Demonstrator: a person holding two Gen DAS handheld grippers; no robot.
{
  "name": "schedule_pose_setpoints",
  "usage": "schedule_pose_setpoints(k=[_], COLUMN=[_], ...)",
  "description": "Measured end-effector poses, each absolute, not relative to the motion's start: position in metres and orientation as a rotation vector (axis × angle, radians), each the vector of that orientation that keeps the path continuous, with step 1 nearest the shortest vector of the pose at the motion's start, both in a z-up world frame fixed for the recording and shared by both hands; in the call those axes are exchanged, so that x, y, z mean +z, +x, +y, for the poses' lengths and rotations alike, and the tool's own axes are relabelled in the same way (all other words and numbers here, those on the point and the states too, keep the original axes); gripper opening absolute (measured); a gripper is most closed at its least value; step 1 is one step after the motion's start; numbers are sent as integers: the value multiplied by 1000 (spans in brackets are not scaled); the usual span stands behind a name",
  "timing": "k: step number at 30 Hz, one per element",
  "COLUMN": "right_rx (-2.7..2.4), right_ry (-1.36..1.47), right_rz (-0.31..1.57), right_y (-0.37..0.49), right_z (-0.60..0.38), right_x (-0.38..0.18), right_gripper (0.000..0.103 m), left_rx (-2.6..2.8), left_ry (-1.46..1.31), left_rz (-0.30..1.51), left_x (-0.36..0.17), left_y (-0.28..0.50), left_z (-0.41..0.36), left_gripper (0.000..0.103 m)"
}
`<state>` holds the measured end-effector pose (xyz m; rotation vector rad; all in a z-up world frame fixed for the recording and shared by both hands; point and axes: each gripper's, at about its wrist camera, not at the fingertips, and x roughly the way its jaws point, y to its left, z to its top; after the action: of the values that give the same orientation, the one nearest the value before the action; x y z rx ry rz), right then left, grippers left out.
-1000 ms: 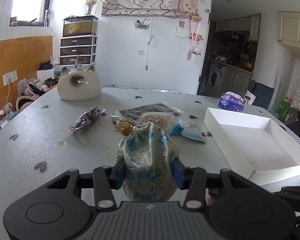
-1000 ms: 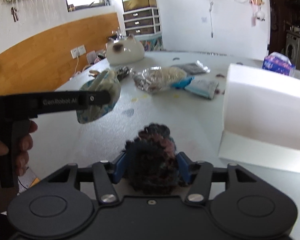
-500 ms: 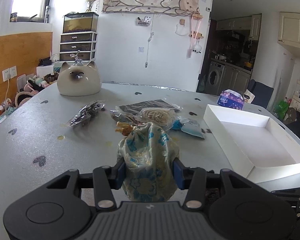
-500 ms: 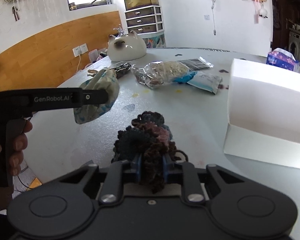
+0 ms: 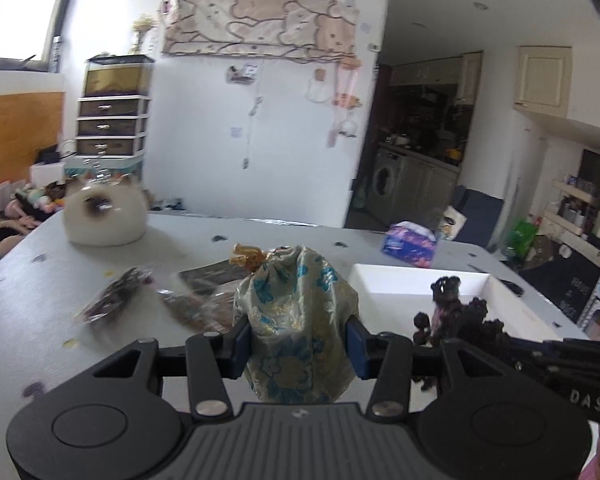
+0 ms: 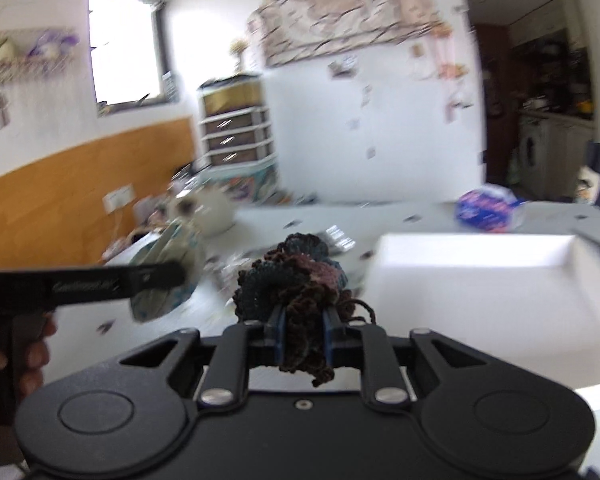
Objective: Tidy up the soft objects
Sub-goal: 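Carry both items into the white tray and open both tools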
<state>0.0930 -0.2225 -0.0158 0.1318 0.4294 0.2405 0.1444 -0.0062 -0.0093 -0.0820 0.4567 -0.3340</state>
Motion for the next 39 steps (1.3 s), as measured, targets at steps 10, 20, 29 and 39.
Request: schedule_pose_setpoints(k=[10,20,29,39], right_rx=[22,-73,-107,-140], right_ry=[190,234,245,273], right_rz=[383,449,519,592], right_y=[98,104,117,120], right_z=[-298,-342,-349,-348], right_x=[-9,-30,-51,-61], right_gripper=[19,19,20,66], left_rx=[-557,-647,-618,-605], left_ry=[-16,76,98,101], left_rz=[512,625,633,649], left_x=[-15,-53,-65,-64], left_y=[170,202,196,188], left_z=[-99,-167,-165,-155], left_gripper=[49,58,83,85])
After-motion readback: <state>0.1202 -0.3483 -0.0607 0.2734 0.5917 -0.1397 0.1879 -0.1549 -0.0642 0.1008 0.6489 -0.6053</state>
